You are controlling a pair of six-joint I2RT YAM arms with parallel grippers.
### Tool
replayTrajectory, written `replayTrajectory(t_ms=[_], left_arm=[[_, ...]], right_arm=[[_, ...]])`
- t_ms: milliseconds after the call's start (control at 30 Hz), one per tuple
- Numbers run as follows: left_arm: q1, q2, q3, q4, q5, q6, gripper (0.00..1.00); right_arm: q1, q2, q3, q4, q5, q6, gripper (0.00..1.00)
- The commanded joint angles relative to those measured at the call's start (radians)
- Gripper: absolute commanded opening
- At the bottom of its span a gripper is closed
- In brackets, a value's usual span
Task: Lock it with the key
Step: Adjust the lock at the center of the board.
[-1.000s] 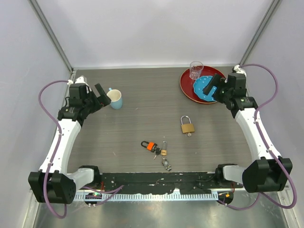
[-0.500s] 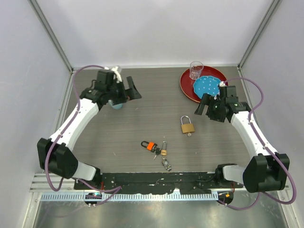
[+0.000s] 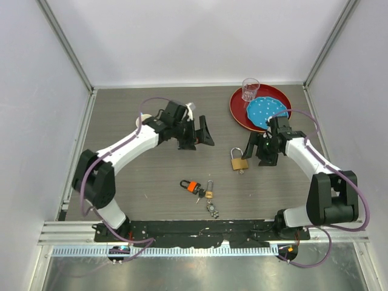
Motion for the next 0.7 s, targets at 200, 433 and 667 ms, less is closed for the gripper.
replayTrajectory(t_ms=[200, 433, 667], left_arm=[[-0.064, 0.151, 0.038, 0.079, 0.12, -0.075, 1.0], [-0.064, 0.152, 0.044, 0.065, 0.079, -0.071, 1.0], [-0.063, 0.161, 0.063, 0.042, 0.057, -0.057, 1.0]], right_arm=[[0.011, 0.132, -0.047, 0.141, -0.065, 0.01, 0.81], [0.086, 0.18, -0.05, 0.193, -0.111, 0.024, 0.82], [0.236, 0.267, 0.02, 0.248, -0.171, 0.059, 0.81]])
